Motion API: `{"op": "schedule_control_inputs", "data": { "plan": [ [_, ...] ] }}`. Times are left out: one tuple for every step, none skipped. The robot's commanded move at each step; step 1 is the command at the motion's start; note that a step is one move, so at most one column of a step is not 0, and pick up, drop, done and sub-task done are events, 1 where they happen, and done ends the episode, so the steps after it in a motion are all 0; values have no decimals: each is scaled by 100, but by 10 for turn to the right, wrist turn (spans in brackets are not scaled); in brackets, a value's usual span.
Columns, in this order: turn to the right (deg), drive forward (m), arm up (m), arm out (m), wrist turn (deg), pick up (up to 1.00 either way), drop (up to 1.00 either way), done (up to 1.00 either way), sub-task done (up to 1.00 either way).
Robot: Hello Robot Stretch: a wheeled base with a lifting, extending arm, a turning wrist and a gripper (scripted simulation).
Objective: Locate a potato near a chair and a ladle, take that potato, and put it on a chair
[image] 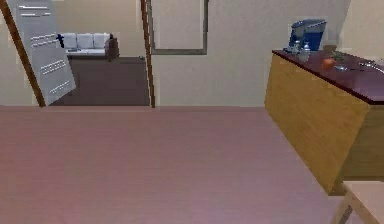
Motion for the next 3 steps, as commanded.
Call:
{"op": "schedule_control_inputs", "data": {
  "plan": [
    [-450,0,0,0,0,0,0,0,0],
    [-450,0,0,0,0,0,0,0,0],
    [0,20,0,0,0,0,0,0,0]
  ]
}}
